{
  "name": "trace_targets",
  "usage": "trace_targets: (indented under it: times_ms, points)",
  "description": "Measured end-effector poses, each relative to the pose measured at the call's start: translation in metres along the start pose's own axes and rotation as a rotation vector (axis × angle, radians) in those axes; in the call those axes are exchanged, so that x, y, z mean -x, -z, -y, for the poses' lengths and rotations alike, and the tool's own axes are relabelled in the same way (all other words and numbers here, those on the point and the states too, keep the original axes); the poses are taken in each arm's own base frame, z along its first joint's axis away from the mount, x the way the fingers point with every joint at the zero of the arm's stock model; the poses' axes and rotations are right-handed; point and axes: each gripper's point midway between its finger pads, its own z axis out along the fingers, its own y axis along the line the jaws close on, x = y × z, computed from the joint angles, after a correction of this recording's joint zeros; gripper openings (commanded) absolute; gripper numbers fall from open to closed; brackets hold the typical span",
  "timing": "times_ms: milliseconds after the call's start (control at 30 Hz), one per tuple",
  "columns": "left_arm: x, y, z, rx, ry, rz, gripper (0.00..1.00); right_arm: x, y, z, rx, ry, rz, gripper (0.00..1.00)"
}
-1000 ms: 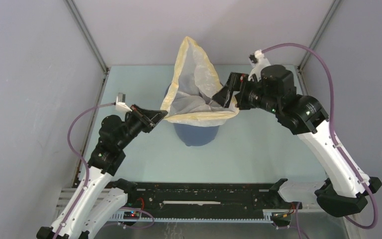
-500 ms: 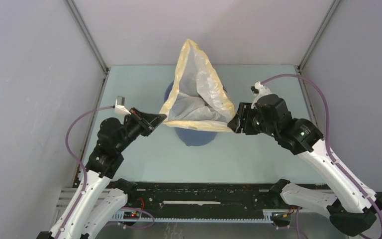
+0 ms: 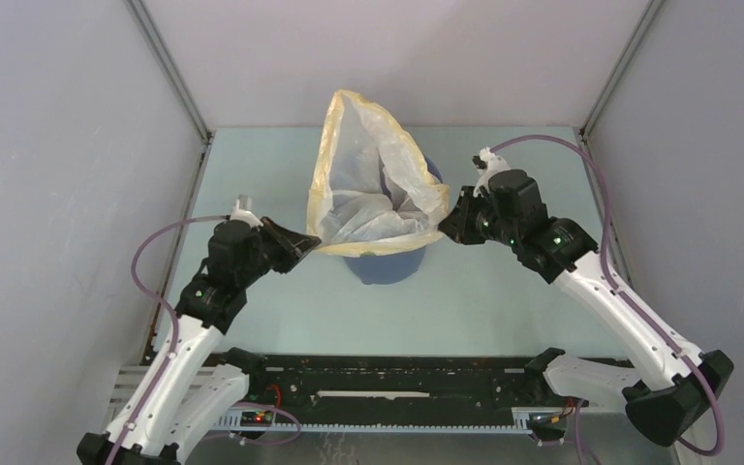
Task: Put the trash bags into the trash bin
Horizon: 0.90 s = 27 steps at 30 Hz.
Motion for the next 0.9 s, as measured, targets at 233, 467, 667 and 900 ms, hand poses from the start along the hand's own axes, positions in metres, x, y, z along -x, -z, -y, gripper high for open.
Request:
trace_targets:
  times_ms: [233, 467, 667, 900]
  points:
    - [-0.002, -0.02, -0.023, 0.092, -0.027, -0.036, 0.24, 0.005, -0.018, 0.021, -0.062, -0.016, 0.003, 0.29]
    - [0.002, -0.022, -0.029, 0.148, -0.145, -0.067, 0.68, 0.014, -0.015, 0.035, -0.065, -0.036, 0.011, 0.62]
    - [0.02, 0.006, 0.001, 0.072, -0.291, -0.003, 0.91, 0.019, 0.008, 0.017, 0.056, -0.003, 0.032, 0.84]
    - [0.031, 0.055, 0.04, -0.068, -0.412, 0.104, 1.0, 0.023, 0.048, -0.001, 0.145, 0.05, 0.076, 0.94]
